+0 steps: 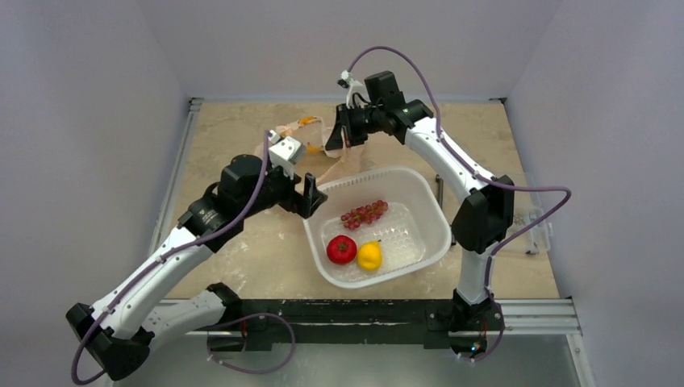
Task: Take the fake fruits out of the plastic bag
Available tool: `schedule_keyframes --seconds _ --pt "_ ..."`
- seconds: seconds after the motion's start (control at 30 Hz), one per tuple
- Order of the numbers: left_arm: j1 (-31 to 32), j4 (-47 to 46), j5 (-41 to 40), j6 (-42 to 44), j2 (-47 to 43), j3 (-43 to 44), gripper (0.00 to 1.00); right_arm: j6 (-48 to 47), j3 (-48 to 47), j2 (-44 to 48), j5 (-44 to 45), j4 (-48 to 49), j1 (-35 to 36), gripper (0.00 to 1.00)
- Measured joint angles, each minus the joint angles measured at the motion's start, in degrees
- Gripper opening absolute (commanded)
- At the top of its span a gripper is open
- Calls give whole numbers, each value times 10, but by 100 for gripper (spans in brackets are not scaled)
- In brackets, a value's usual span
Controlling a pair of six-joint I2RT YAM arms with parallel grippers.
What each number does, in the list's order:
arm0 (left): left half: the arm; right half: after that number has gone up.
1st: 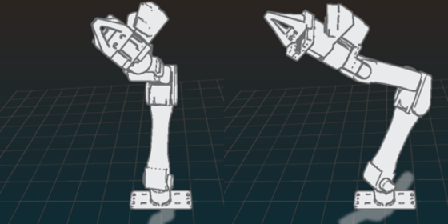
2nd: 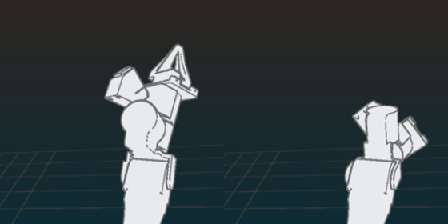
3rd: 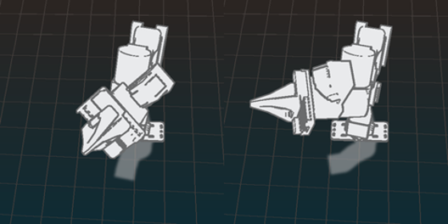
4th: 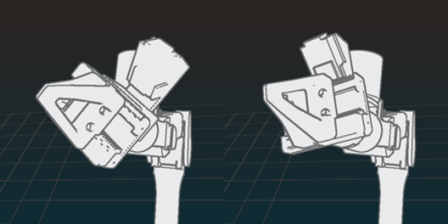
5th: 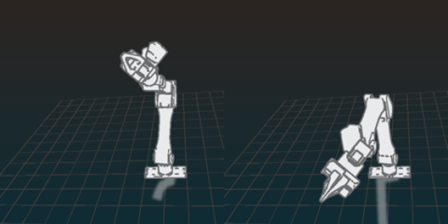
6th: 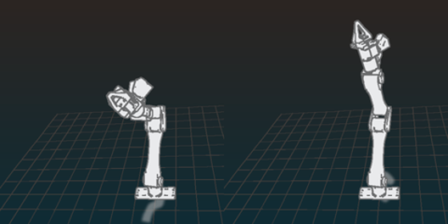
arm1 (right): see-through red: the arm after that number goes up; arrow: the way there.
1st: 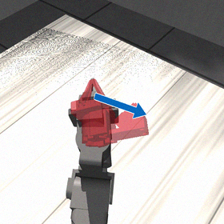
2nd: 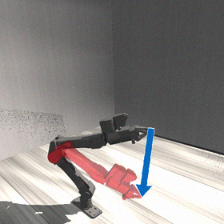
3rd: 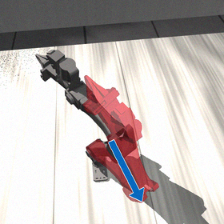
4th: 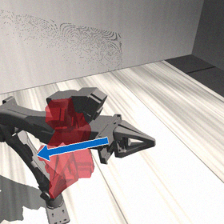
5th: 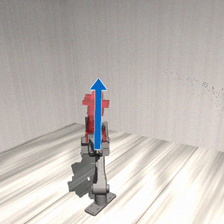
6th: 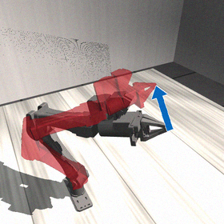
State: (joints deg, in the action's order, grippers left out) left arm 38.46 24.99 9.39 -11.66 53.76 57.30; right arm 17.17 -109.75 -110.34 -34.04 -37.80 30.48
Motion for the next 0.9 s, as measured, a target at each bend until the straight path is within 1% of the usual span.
schedule_keyframes --seconds 0.1,0.23,0.4,0.47,0.57,0.63,0.77,0.9 --pt "-21 7 -53 -25 35 30 86 8 0 -1 -24 23 3 0" --pt "-64 15 -100 -77 99 62 77 15 0 -3 -46 36 11 0" --pt "-110 16 -114 -138 140 63 67 10 39 4 -61 52 15 0" --pt "-116 13 -116 -156 149 63 65 9 59 6 -64 51 15 0" --pt "-121 14 -123 -179 162 66 64 10 64 4 -66 51 14 0" --pt "-124 17 -132 -187 165 70 61 10 50 -1 -73 50 15 0" --pt "-128 45 -183 -199 160 85 58 14 -38 -46 -91 63 28 0" --pt "-129 75 -233 -208 124 78 56 24 -62 -64 -118 85 64 0"
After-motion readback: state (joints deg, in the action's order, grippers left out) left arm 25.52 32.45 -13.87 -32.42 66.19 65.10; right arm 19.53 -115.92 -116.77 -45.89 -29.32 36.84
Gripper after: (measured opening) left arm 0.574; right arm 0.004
